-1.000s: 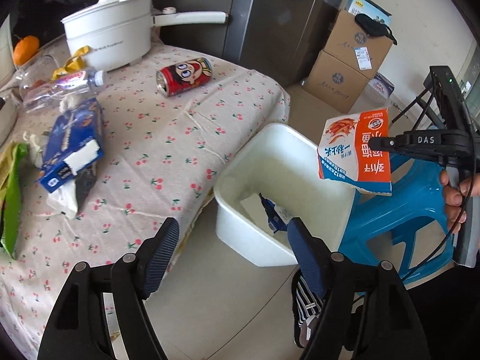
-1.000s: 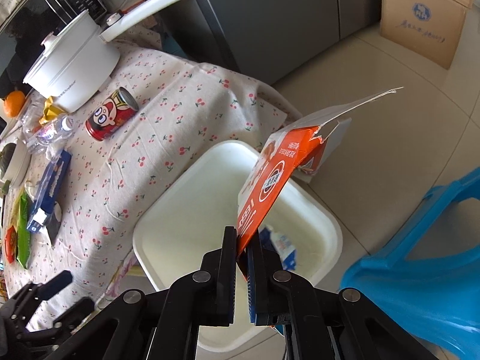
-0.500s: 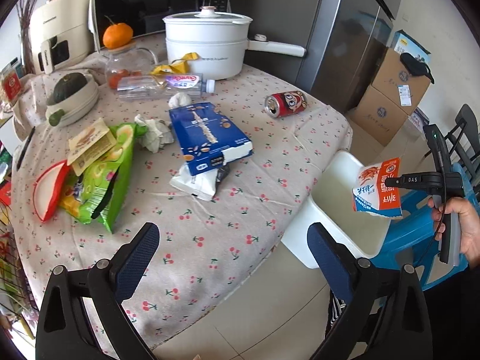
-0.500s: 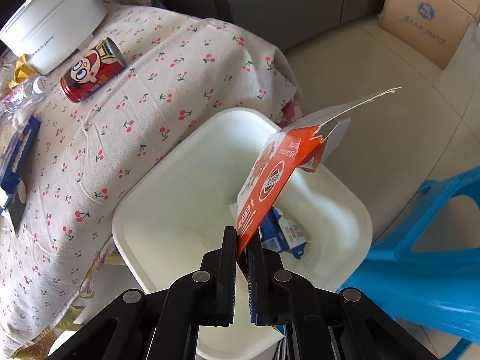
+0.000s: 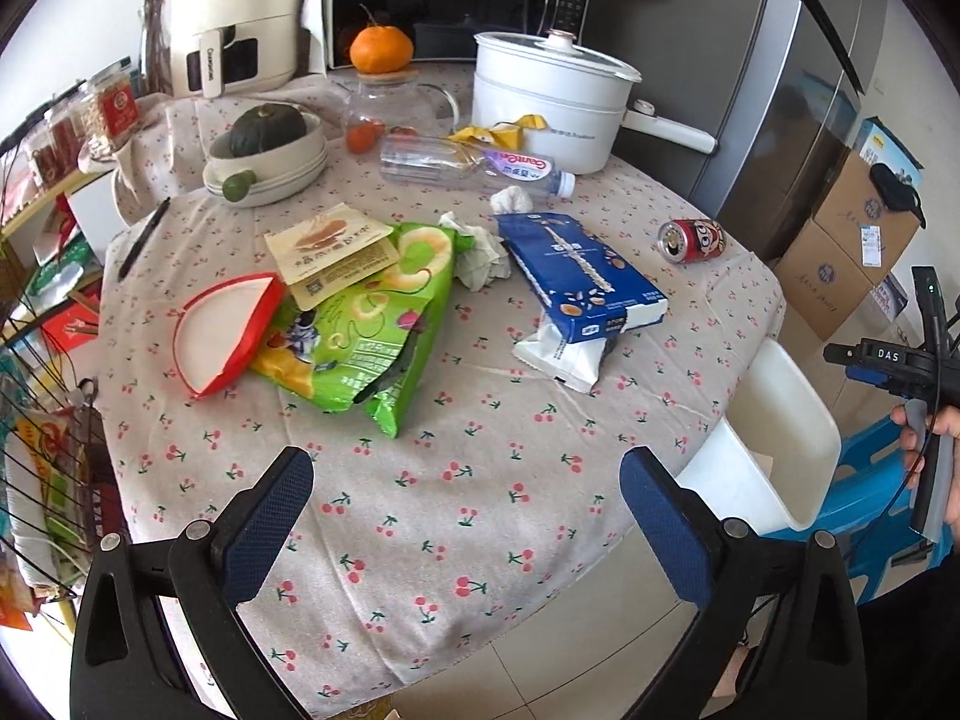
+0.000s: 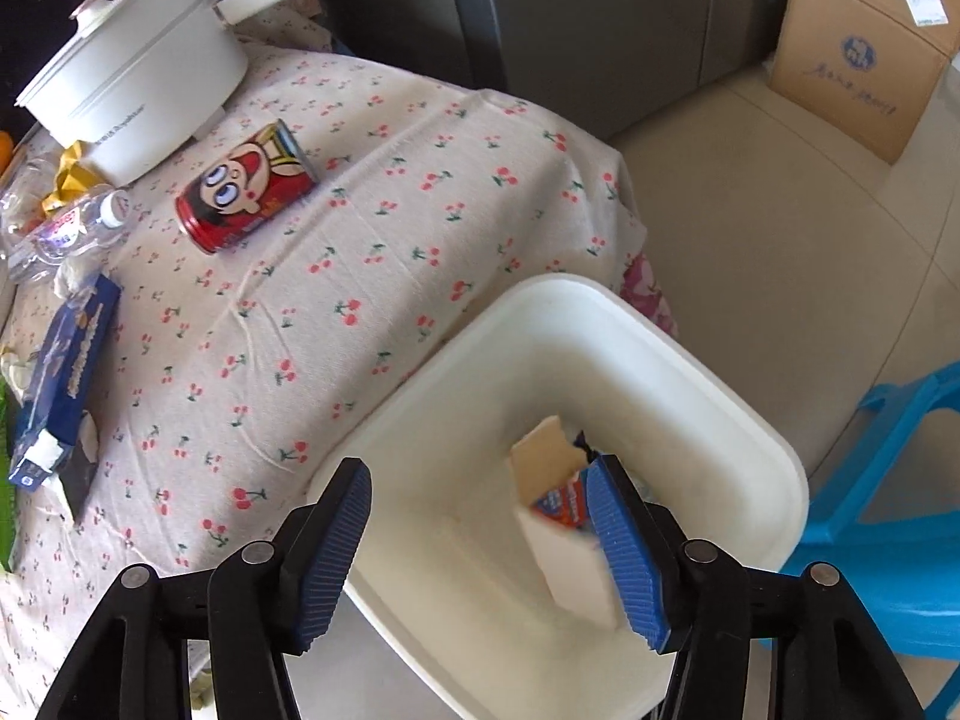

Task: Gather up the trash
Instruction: 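Grasp the green chip bag with the left gripper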

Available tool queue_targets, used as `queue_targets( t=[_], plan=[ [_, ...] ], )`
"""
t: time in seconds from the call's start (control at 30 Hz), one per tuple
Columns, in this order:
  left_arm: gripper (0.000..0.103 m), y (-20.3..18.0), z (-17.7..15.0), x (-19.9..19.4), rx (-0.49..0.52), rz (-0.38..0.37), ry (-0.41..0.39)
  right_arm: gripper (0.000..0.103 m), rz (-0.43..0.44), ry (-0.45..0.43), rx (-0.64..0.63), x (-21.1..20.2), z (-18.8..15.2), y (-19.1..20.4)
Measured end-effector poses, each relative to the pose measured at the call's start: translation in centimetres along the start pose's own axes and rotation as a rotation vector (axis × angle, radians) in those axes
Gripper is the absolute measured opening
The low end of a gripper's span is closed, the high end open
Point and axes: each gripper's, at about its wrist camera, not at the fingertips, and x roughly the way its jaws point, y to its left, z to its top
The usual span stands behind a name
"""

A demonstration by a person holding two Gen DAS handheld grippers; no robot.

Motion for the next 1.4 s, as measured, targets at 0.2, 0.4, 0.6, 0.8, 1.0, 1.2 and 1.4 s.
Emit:
queue_targets(
  t=[0.2, 0.4, 0.6, 0.8, 1.0, 1.2, 1.4],
  plan=[
    [0.103, 4.3, -0.1, 0.0, -0.077, 0.048, -0.027, 0.077, 0.057, -0.07, -0.078, -1.7, -0.3, 4.8],
    [0.103, 7.3, -0.1, 2.0, -0.134, 0.092, -0.018, 0.08, 0.079, -0.102, -0.137, -1.9, -0.1, 8.8],
    [0.103, 5.4, 1.1, 5.1, -0.052, 0.115, 0.019, 0.081, 0.122, -0.101, -0.167, -1.1, 0.3, 12.0],
    [0.1, 2.9, 2.8, 8.3, -0.028, 0.125, 0.001, 0.081, 0.141, -0.081, -0.208, 0.1, 0.7, 14.4],
    [0.082, 1.9, 3.8, 12.0, -0.017, 0.156, 0.025, 0.082, 0.136, -0.066, -0.217, 0.8, 0.8, 15.1],
    [0.061, 2.7, 3.6, 14.6, -0.053, 0.229, 0.08, 0.082, 0.145, -0.056, -0.21, 0.9, 0.8, 14.7],
    [0.012, 3.8, 3.7, 14.0, -0.116, 0.186, 0.099, 0.082, 0.138, -0.046, -0.217, 1.0, 0.6, 14.5]
  ],
)
